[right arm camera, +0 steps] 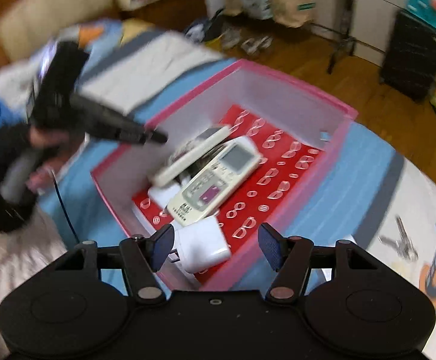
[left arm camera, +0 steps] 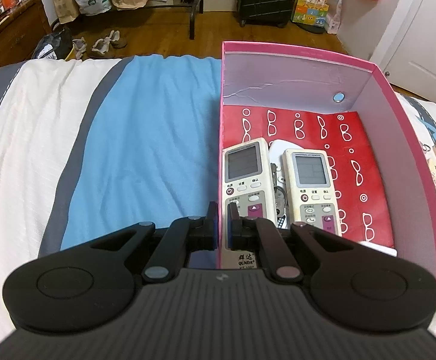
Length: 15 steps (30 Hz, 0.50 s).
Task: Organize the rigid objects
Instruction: 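Move the open right tool to the beige TCL remote and grasp it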
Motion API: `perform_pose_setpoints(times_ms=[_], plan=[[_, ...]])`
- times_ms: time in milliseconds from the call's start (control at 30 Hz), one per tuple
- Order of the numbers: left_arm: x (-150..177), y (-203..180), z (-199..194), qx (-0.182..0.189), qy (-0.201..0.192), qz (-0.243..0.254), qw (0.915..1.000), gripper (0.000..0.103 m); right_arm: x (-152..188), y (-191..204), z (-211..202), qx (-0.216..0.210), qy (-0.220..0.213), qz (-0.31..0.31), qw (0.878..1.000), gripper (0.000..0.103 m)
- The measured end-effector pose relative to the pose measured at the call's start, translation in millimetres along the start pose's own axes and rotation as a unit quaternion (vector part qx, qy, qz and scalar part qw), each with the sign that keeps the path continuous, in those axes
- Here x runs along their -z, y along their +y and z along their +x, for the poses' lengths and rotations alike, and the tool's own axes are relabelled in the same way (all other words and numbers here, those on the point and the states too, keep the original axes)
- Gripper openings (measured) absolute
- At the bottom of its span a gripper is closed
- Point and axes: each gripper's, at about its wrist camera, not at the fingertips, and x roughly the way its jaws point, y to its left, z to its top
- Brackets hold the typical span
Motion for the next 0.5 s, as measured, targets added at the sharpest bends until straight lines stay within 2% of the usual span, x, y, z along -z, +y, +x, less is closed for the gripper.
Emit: perform_pose_setpoints(times_ms=[100, 200, 400, 500], plan=[[0, -1, 1, -0.005, 0.002, 0.0, 1.0, 0.005, 17, -34, -23, -0.019, -0.024, 0.064, 0.997, 0.067], [-1, -3, 1, -0.011, 0.002, 0.001, 0.9999, 0.005, 39, -71, -32, -0.019, -0.033, 0.132, 0.991, 0.067], [-2, 0, 0, -0.009, 0.006, -0.006, 0.9999, 0.005, 81, -135, -11, 0.007, -0.017, 0.258, 0.966, 0.067], [-2, 1, 1, -0.009, 0.005, -0.007, 0.9999, 0.005, 100, -159, 4, 0.022, -0.021, 0.317, 0.948, 0.067]])
